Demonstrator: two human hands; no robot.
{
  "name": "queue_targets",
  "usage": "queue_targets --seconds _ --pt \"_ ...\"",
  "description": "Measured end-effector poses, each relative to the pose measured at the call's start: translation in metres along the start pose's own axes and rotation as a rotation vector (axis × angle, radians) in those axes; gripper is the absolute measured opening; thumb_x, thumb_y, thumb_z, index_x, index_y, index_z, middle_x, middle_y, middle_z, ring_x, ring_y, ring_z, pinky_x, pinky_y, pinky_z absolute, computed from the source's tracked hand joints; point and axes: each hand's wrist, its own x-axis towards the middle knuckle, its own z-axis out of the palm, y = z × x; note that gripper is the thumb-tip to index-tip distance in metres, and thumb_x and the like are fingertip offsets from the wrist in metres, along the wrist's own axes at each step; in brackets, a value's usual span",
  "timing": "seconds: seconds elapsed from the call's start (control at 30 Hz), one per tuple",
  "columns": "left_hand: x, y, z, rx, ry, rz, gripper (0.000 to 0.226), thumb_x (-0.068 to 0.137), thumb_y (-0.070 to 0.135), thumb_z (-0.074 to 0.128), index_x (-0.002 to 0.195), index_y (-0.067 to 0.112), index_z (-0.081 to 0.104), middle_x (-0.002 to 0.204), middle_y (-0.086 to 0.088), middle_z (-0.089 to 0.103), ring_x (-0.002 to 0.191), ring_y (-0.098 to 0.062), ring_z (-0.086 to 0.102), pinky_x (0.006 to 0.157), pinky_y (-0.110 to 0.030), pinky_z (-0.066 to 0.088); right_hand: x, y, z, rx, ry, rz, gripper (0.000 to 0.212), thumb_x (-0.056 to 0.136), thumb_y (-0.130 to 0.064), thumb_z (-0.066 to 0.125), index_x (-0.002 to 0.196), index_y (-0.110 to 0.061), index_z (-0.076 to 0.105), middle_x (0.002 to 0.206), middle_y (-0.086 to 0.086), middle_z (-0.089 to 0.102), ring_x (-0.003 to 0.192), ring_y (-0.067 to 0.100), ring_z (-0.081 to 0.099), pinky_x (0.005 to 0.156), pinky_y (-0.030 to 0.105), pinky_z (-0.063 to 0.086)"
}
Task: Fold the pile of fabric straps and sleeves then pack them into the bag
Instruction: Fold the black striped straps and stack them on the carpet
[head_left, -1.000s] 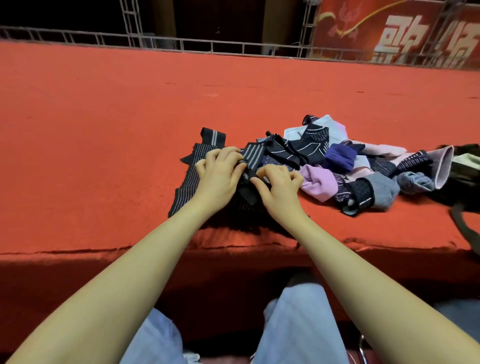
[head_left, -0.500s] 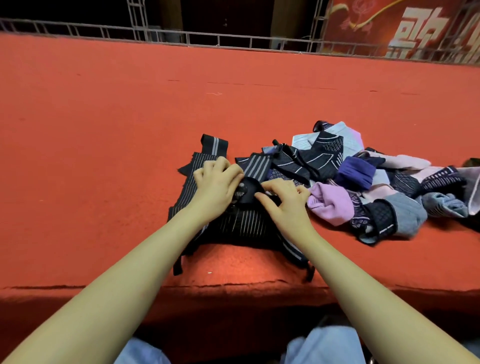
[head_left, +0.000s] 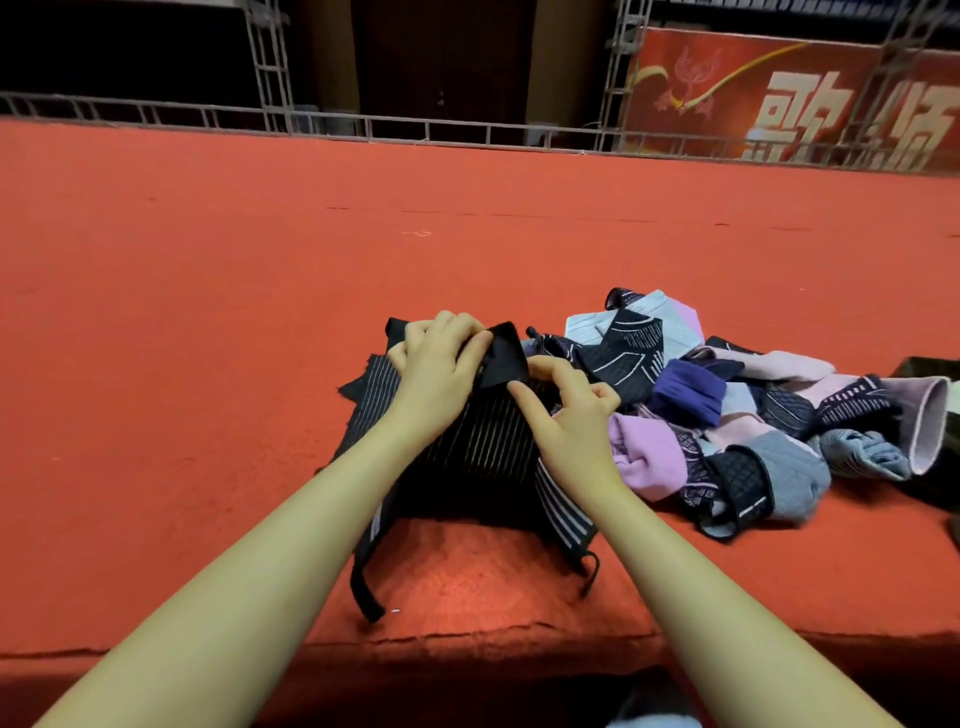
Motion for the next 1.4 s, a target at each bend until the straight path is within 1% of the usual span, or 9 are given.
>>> queue_targets --seconds 0.27,0.53,0.63,0.8,1.0,1.1,1.2,1.3,1.4 --pt "-0.001 -0.003 0.005 0.036 0.106 -0.145 0.025 0.101 0.032 0.04 0.087 0.018 0.056 0.091 0.003 0.057 0.102 -0.016 0.032 0.072 -0.027 0.01 -0.007 0.008 0.001 -0.119 0.02 -0.146 0.016 0.086 -0.032 0.054 0.083 -0.023 0.067 0.082 -0.013 0.065 0.08 0.001 0.05 0.075 0.026 0.015" --pt "0.02 -0.002 -0.006 0.104 0.171 -0.243 0.028 0.103 0.032 0.035 0.087 0.016 0.052 0.089 0.005 0.047 0.098 -0.019 0.03 0.073 -0.032 0.012 -0.018 0.018 -0.014 -0.219 0.004 -0.234 0.017 0.086 -0.032 0.051 0.081 -0.024 0.066 0.076 -0.013 0.061 0.078 0.008 0.048 0.076 0.026 0.015" --pt "0.026 0.001 -0.01 0.129 0.036 -0.125 0.024 0.101 0.036 0.042 0.092 0.022 0.059 0.096 0.007 0.046 0.1 -0.015 0.027 0.075 -0.029 0.01 -0.017 0.017 -0.014 -0.268 0.013 -0.142 0.028 0.084 -0.045 0.049 0.091 -0.026 0.067 0.086 -0.013 0.062 0.086 0.008 0.045 0.073 0.026 0.011" --pt "0.026 0.016 -0.006 0.014 0.01 -0.046 0.019 0.097 0.038 0.05 0.088 0.028 0.064 0.098 0.007 0.043 0.103 -0.013 0.029 0.087 -0.029 0.016 0.008 -0.003 0.001 -0.238 0.0 0.017 0.07 0.075 -0.068 0.043 0.125 -0.02 0.057 0.115 -0.005 0.059 0.109 0.016 0.046 0.087 0.028 0.015" --pt "0.042 0.033 -0.008 -0.088 -0.004 0.002 0.016 0.098 0.037 0.049 0.09 0.033 0.063 0.097 0.012 0.044 0.103 -0.011 0.035 0.079 -0.027 0.016 0.034 -0.013 0.002 -0.089 0.214 -0.012 0.027 0.088 -0.044 0.045 0.075 -0.023 0.058 0.077 -0.014 0.054 0.082 0.011 0.047 0.074 0.031 0.015" --pt "0.048 0.033 0.001 -0.029 -0.079 0.042 0.019 0.1 0.036 0.042 0.108 0.034 0.059 0.106 0.013 0.052 0.108 -0.012 0.038 0.073 -0.026 0.013 0.048 -0.003 -0.008 -0.071 0.318 0.098 0.018 0.091 -0.036 0.045 0.076 -0.026 0.049 0.074 -0.01 0.05 0.078 0.014 0.045 0.076 0.031 0.016" --pt "0.048 0.023 0.022 0.113 -0.248 0.016 0.03 0.1 0.041 0.04 0.123 0.031 0.055 0.118 0.007 0.057 0.117 -0.018 0.038 0.083 -0.027 0.014 0.062 0.017 -0.026 -0.1 0.376 0.162 0.015 0.093 -0.031 0.043 0.08 -0.024 0.045 0.07 -0.007 0.046 0.074 0.017 0.041 0.077 0.03 0.016" --pt "0.037 0.012 0.049 0.178 -0.339 0.057 0.03 0.095 0.047 0.047 0.119 0.032 0.057 0.117 0.006 0.056 0.117 -0.018 0.039 0.086 -0.028 0.016 0.072 0.04 -0.042 -0.168 0.417 0.188 0.022 0.093 -0.03 0.04 0.084 -0.015 0.054 0.071 -0.005 0.048 0.072 0.019 0.04 0.075 0.03 0.015" --pt "0.03 0.008 0.074 0.166 -0.237 0.14 0.021 0.093 0.041 0.056 0.102 0.027 0.069 0.109 0.007 0.059 0.109 -0.017 0.044 0.077 -0.026 0.014 0.075 0.062 -0.056 -0.229 0.441 0.19 0.024 0.093 -0.026 0.043 0.087 -0.011 0.06 0.075 -0.001 0.057 0.073 0.016 0.039 0.076 0.032 0.016"
